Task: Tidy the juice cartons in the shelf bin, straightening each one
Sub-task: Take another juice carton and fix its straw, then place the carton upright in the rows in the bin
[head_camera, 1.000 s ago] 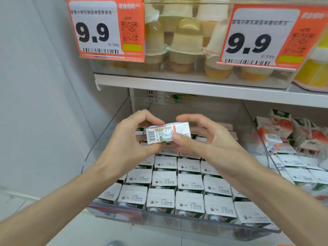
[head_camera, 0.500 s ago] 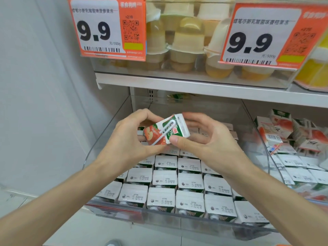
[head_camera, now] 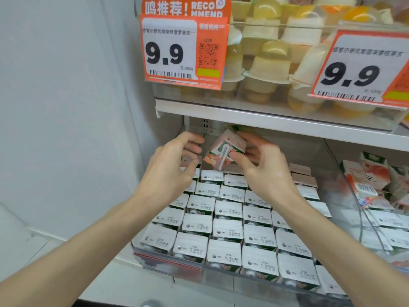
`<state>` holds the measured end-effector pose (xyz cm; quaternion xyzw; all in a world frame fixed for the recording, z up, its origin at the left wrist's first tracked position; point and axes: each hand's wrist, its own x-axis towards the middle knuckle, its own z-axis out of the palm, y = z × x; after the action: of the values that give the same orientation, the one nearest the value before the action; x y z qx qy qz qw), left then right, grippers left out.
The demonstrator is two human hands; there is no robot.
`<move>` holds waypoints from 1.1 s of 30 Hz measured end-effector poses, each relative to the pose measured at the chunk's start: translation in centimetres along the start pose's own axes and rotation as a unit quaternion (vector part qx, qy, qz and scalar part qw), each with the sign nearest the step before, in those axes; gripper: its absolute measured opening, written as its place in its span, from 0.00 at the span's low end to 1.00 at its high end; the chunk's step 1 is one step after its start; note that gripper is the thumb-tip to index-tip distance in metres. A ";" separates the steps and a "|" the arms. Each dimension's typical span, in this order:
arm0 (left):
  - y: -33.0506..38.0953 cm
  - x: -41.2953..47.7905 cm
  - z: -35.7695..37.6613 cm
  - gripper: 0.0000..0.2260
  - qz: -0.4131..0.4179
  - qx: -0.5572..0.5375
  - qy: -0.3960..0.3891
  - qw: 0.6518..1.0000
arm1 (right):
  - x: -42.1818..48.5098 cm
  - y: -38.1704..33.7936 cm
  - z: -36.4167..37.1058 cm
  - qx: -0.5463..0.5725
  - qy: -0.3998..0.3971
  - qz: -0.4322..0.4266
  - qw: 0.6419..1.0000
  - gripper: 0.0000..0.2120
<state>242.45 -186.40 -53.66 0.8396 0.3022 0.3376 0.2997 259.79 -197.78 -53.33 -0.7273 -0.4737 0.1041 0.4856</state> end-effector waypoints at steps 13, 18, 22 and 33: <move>-0.3 -2.2 -2.2 0.14 -0.015 0.007 -0.020 1.000 | 4.2 1.1 2.4 -0.221 -0.227 -0.013 0.948 0.14; -0.6 -2.2 -2.2 0.14 -0.020 -0.009 -0.015 1.000 | 4.8 1.4 2.6 -0.228 -0.269 0.026 0.935 0.12; -0.5 -2.2 -2.3 0.15 -0.030 -0.019 -0.014 0.999 | 5.6 1.0 4.3 -0.212 -0.233 0.007 0.949 0.19; 0.0 -2.3 -2.4 0.16 -0.038 -0.023 0.002 0.999 | 5.8 0.6 6.7 -0.165 -0.199 -0.043 0.965 0.10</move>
<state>239.26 -187.28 -53.11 0.8201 0.3261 0.3343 0.3308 259.08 -189.20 -55.38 -0.7411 -0.6021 0.1458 0.2587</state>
